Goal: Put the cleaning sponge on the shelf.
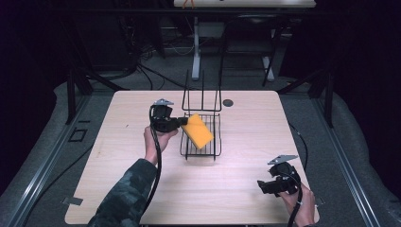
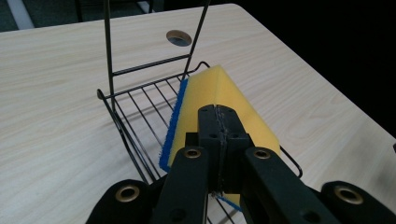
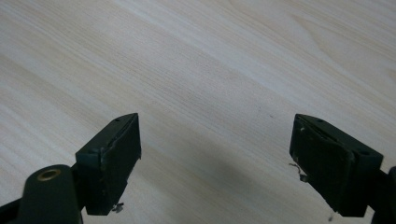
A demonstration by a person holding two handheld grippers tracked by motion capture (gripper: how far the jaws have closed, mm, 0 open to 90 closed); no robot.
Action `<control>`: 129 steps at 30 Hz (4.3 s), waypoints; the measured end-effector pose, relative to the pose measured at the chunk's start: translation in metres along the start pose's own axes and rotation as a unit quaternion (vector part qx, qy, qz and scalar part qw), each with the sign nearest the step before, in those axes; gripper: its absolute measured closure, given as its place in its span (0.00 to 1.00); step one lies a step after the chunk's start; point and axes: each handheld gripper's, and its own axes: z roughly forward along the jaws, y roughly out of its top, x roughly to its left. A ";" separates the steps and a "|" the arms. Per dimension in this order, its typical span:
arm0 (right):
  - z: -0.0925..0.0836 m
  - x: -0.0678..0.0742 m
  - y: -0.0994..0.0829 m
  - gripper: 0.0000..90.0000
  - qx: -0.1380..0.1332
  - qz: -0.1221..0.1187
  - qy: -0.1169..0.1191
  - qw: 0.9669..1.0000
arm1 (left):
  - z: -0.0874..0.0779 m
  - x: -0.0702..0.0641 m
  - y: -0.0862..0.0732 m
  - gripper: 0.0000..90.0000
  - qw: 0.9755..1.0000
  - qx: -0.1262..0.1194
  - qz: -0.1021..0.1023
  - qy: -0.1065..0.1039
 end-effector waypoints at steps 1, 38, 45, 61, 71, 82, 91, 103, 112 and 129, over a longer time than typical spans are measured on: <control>0.000 0.000 0.000 0.18 0.000 -0.001 0.000 1.000 | 0.000 0.000 0.000 1.00 1.000 0.000 0.000 0.000; 0.002 0.001 0.000 0.18 0.007 0.000 0.002 1.000 | 0.021 -0.003 -0.030 0.86 0.991 0.122 0.044 0.026; 0.001 0.001 0.000 0.18 0.004 -0.001 0.000 1.000 | 0.017 -0.006 -0.042 0.83 0.990 0.137 0.042 0.002; -0.006 0.001 -0.001 0.17 -0.008 0.000 -0.010 1.000 | -0.021 -0.017 -0.041 0.34 0.990 0.112 0.087 0.020; -0.009 0.001 -0.001 0.17 -0.020 0.008 -0.015 1.000 | -0.055 -0.011 -0.042 0.22 0.988 0.107 0.106 0.044; -0.010 0.001 -0.001 0.16 -0.024 0.000 -0.023 0.999 | -0.092 -0.003 -0.049 0.15 0.986 0.099 0.112 0.070; -0.012 0.003 -0.001 0.16 -0.029 -0.002 -0.029 0.999 | -0.122 0.020 -0.071 0.08 0.984 0.104 0.096 0.108; -0.012 0.005 -0.001 0.16 -0.024 -0.007 -0.033 0.999 | -0.144 0.048 -0.103 0.00 0.980 0.119 0.069 0.142; -0.012 0.004 -0.002 0.16 -0.019 -0.007 -0.038 0.999 | -0.148 0.072 -0.131 0.00 0.976 0.138 0.056 0.161; -0.003 -0.004 -0.006 0.15 -0.007 0.006 -0.028 1.000 | -0.139 0.112 -0.159 0.00 0.968 0.196 0.006 0.154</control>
